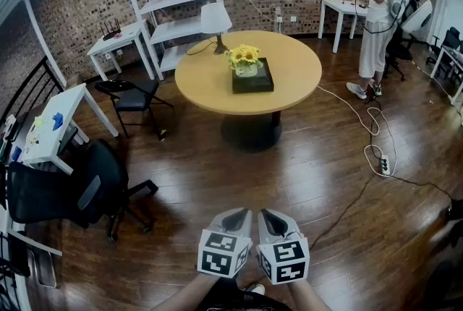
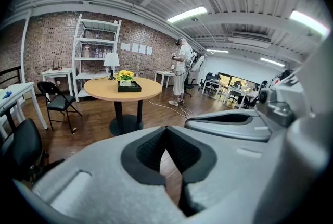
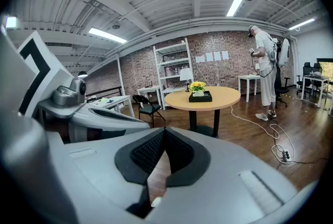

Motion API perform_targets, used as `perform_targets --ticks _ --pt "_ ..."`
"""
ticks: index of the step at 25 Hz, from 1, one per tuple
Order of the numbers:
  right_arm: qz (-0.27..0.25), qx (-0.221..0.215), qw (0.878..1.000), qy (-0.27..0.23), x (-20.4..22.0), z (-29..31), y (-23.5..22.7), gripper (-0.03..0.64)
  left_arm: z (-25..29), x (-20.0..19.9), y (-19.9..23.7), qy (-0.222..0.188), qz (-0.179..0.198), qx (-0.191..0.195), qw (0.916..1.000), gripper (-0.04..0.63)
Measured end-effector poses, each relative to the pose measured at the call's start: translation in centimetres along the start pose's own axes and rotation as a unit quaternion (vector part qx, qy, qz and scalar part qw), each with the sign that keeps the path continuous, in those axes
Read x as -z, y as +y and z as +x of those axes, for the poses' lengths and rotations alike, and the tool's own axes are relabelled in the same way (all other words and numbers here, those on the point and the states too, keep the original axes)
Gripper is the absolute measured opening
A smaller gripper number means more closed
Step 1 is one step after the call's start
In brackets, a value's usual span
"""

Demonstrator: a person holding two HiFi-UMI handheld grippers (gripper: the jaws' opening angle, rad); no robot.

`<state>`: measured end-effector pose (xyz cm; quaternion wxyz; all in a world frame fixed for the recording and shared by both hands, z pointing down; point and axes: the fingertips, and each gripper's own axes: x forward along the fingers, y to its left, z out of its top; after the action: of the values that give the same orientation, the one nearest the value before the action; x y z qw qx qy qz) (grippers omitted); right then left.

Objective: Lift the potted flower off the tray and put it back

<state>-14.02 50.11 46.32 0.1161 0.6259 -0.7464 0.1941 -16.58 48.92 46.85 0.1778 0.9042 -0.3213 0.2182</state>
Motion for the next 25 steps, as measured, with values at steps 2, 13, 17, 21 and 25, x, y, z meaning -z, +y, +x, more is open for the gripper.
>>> perform_targets --ticks 2,13,17,21,25 --pt "-0.005 -0.002 1.000 -0.002 -0.8 1.7 -0.7 -0.003 1.5 -1.0 1.3 -0.007 0.000 0.001 1.0000 0.000" --pt "-0.013 0.019 0.999 0.027 -6.1 14.7 -3.2 -0.002 10.0 -7.4 11.2 -0.007 0.012 0.047 0.9988 0.000" --pt "-0.008 0.028 0.999 0.040 -8.7 19.9 -4.0 -0.002 13.0 -10.5 15.5 0.000 0.018 0.068 0.9975 0.000" --pt "-0.002 0.032 0.999 0.039 -11.8 24.2 -5.0 -0.002 15.3 -13.8 18.6 -0.002 0.025 0.080 0.9965 0.000" --pt "-0.002 0.029 0.999 0.030 -13.0 26.0 -5.3 0.002 15.9 -15.1 20.2 -0.009 0.025 0.080 0.9964 0.000"
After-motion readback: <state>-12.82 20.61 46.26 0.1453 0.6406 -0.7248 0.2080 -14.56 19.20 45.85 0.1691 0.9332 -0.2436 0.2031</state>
